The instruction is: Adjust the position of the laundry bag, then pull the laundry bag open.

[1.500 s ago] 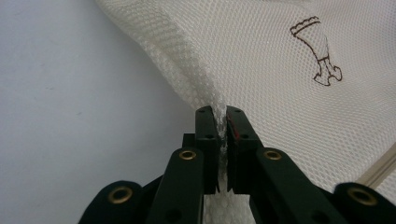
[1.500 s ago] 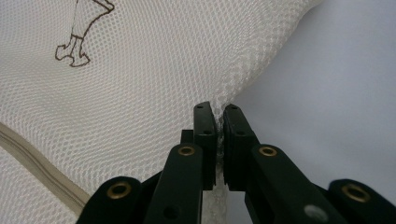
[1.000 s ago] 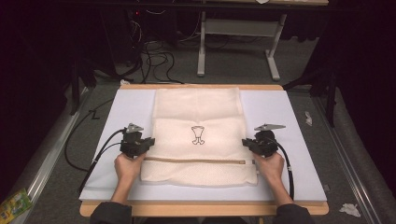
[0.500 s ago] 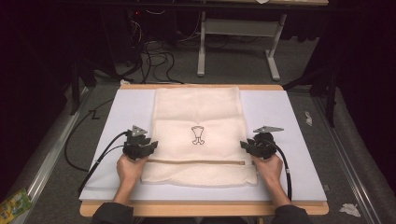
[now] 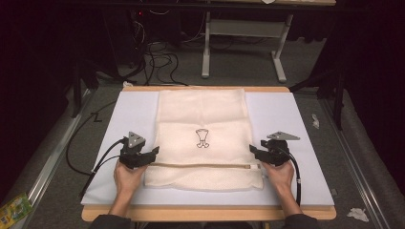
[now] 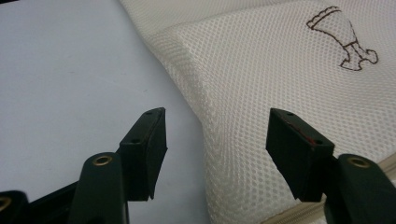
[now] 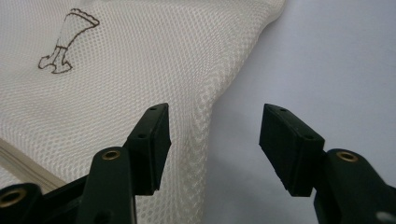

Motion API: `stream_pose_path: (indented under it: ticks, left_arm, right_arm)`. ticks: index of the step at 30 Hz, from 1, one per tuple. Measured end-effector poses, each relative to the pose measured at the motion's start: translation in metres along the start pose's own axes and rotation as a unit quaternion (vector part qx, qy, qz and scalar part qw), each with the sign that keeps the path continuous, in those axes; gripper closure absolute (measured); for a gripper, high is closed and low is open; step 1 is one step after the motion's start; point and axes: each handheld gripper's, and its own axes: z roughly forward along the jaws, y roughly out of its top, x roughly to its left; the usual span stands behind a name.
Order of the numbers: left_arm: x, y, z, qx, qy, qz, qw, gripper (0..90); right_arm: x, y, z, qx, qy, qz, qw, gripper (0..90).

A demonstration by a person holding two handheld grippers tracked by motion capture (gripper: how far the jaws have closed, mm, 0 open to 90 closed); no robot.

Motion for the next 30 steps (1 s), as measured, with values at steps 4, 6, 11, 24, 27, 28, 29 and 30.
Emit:
stream_pose_path:
  ticks: [4, 6, 11, 24, 27, 28, 29, 30]
  left_arm:
    - [-0.005, -0.004, -0.006, -0.005, -0.008, 0.004, 0.9999, 37.7]
    - [-0.009, -0.006, -0.007, -0.007, -0.018, 0.009, 0.9998, 37.6]
    - [-0.023, -0.011, -0.009, -0.011, -0.042, 0.013, 0.9990, 38.1]
    - [-0.046, -0.018, 0.001, -0.004, -0.074, 0.013, 0.9972, 37.9]
    - [-0.051, -0.016, 0.001, -0.010, -0.090, 0.005, 0.9958, 37.8]
    - [-0.052, -0.015, 0.002, -0.009, -0.094, 0.005, 0.9955, 37.8]
    - [-0.055, -0.012, 0.003, -0.006, -0.088, 0.013, 0.9961, 37.8]
    - [-0.058, -0.010, 0.003, -0.005, -0.086, 0.021, 0.9960, 37.8]
  right_arm:
    - [0.001, -0.003, -0.005, -0.011, 0.003, 0.003, 0.9999, 47.6]
    - [0.002, -0.006, -0.007, -0.014, 0.008, 0.003, 0.9999, 50.5]
    - [0.004, -0.015, -0.014, -0.028, 0.024, 0.010, 0.9993, 50.8]
    - [0.005, -0.030, -0.018, -0.015, 0.029, 0.020, 0.9992, 47.8]
    - [0.005, -0.031, -0.014, 0.007, 0.039, 0.024, 0.9989, 48.0]
    - [0.005, -0.031, -0.014, 0.007, 0.039, 0.024, 0.9989, 48.0]
    - [0.005, -0.031, -0.013, 0.008, 0.039, 0.024, 0.9989, 47.6]
    - [0.005, -0.031, -0.013, 0.009, 0.039, 0.028, 0.9988, 46.9]
